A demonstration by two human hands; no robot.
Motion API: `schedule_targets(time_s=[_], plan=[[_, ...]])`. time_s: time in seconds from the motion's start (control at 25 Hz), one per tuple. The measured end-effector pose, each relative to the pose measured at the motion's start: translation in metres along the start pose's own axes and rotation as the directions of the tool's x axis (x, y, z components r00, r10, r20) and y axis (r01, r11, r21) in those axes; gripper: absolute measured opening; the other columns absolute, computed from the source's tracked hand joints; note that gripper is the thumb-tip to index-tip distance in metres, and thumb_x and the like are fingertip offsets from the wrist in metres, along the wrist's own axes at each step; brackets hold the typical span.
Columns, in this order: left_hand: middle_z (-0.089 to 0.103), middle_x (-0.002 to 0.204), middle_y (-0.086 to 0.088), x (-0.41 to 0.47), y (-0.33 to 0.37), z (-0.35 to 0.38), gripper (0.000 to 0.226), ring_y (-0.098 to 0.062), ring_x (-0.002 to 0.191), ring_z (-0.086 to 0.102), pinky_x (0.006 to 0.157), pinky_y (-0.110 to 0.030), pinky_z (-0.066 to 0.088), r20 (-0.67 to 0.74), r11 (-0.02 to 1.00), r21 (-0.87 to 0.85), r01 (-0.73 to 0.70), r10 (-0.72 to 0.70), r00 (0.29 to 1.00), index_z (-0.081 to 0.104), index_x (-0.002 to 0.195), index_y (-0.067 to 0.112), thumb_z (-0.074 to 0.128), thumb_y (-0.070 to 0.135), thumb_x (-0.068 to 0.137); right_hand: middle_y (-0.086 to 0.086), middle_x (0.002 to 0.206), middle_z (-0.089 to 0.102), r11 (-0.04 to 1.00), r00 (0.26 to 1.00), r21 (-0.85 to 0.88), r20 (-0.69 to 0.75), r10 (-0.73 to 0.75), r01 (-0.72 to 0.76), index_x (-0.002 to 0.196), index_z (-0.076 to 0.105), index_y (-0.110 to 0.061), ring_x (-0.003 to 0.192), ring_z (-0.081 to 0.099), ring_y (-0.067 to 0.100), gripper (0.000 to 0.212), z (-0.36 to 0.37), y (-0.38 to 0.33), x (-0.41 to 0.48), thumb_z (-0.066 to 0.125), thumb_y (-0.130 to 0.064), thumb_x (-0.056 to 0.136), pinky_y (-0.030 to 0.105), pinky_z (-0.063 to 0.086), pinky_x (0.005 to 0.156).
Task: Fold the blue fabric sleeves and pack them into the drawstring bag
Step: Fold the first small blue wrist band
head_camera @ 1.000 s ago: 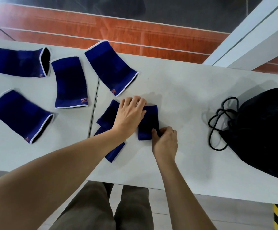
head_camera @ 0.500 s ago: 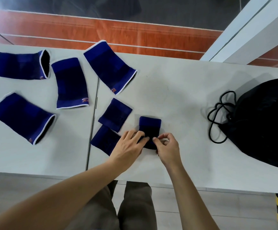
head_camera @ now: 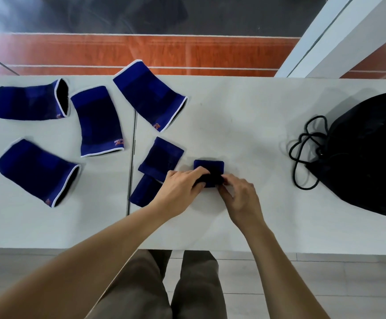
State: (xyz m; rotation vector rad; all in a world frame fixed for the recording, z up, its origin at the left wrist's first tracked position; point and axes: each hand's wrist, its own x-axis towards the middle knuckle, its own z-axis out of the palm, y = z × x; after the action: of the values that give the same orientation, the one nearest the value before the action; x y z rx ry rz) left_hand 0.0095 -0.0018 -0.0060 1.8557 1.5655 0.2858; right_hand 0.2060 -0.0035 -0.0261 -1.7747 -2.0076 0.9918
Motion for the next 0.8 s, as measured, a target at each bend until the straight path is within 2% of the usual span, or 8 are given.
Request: schedule_targets(time_s=[0.08, 0.16, 0.2, 0.36, 0.48, 0.6, 0.68, 0.8], plan=[[0.070, 0.088, 0.008, 0.006, -0.002, -0.001, 0.026, -0.013, 0.075, 0.061, 0.100, -0.039, 0.039, -0.022, 0.995, -0.071, 0.073, -0.074, 0.997, 0.047, 0.124, 0.028, 0.055, 0.029, 0.100, -0.010, 0.094, 0.071, 0.985, 0.997, 0.157, -0.018, 0.078, -0.074, 0.114, 0.065, -0.026, 0.085, 0.062, 0.007, 0.019, -0.001, -0.004, 0.002, 0.055, -0.033, 0.099, 0.023, 0.047, 0.078], [0.068, 0.086, 0.005, 0.009, -0.004, 0.001, 0.023, -0.015, 0.077, 0.062, 0.100, -0.037, 0.039, -0.049, 0.982, -0.125, 0.139, -0.146, 0.988, 0.046, 0.122, 0.024, 0.053, 0.031, 0.101, -0.014, 0.086, 0.068, 0.966, 0.989, 0.225, -0.039, 0.140, -0.128, 0.108, 0.065, -0.027, 0.083, 0.061, 0.000, 0.012, -0.001, -0.009, 0.003, 0.057, -0.030, 0.099, 0.011, 0.043, 0.067], [0.067, 0.085, 0.003, 0.010, -0.005, 0.002, 0.021, -0.017, 0.076, 0.061, 0.097, -0.037, 0.041, -0.061, 0.977, -0.140, 0.158, -0.168, 0.984, 0.047, 0.120, 0.022, 0.052, 0.031, 0.102, -0.015, 0.086, 0.067, 0.957, 0.983, 0.242, -0.047, 0.175, -0.159, 0.107, 0.064, -0.026, 0.082, 0.060, -0.002, 0.011, 0.000, -0.011, 0.005, 0.058, -0.030, 0.099, 0.009, 0.042, 0.065], [0.065, 0.073, 0.001, 0.012, 0.000, 0.008, 0.022, -0.026, 0.072, 0.057, 0.089, -0.038, 0.042, -0.163, 0.974, -0.125, 0.191, -0.210, 0.964, 0.051, 0.122, 0.019, 0.049, 0.031, 0.104, -0.011, 0.086, 0.068, 0.912, 0.942, 0.289, -0.086, 0.326, -0.289, 0.104, 0.062, -0.022, 0.079, 0.064, 0.006, 0.010, 0.006, -0.019, 0.017, 0.060, -0.029, 0.097, 0.023, 0.046, 0.065], [0.067, 0.071, -0.005, 0.019, 0.002, 0.012, 0.026, -0.031, 0.075, 0.053, 0.083, -0.034, 0.039, -0.204, 0.971, -0.073, 0.226, -0.236, 0.950, 0.052, 0.128, 0.023, 0.045, 0.033, 0.105, -0.009, 0.086, 0.067, 0.913, 0.927, 0.253, -0.116, 0.356, -0.319, 0.103, 0.058, -0.020, 0.082, 0.067, 0.017, 0.013, 0.008, -0.022, 0.022, 0.059, -0.031, 0.096, 0.029, 0.050, 0.070], [0.066, 0.067, -0.003, 0.030, -0.003, 0.016, 0.022, -0.029, 0.063, 0.054, 0.076, -0.036, 0.040, -0.234, 0.975, 0.132, 0.181, -0.147, 0.961, 0.056, 0.119, 0.021, 0.045, 0.033, 0.105, -0.010, 0.082, 0.064, 0.927, 0.925, 0.178, -0.134, 0.356, -0.331, 0.108, 0.049, -0.021, 0.081, 0.067, 0.022, 0.020, 0.010, -0.025, 0.029, 0.060, -0.029, 0.093, 0.042, 0.051, 0.080], [0.063, 0.077, -0.004, 0.036, -0.009, 0.022, 0.020, -0.026, 0.065, 0.052, 0.073, -0.036, 0.039, -0.305, 0.946, 0.278, 0.166, -0.076, 0.949, 0.060, 0.112, 0.018, 0.051, 0.032, 0.102, -0.008, 0.080, 0.061, 0.948, 0.935, 0.030, -0.158, 0.318, -0.317, 0.112, 0.044, -0.021, 0.082, 0.064, 0.025, 0.029, 0.011, -0.026, 0.033, 0.061, -0.029, 0.091, 0.041, 0.042, 0.079], [0.060, 0.098, -0.007, 0.034, -0.018, 0.028, 0.017, -0.028, 0.080, 0.051, 0.080, -0.039, 0.041, -0.374, 0.923, 0.373, 0.099, 0.052, 0.926, 0.064, 0.109, 0.015, 0.058, 0.028, 0.098, -0.001, 0.096, 0.061, 0.954, 0.951, -0.173, -0.236, 0.202, -0.246, 0.116, 0.045, -0.021, 0.091, 0.058, 0.026, 0.036, 0.010, -0.021, 0.035, 0.066, -0.028, 0.088, 0.038, 0.033, 0.077]])
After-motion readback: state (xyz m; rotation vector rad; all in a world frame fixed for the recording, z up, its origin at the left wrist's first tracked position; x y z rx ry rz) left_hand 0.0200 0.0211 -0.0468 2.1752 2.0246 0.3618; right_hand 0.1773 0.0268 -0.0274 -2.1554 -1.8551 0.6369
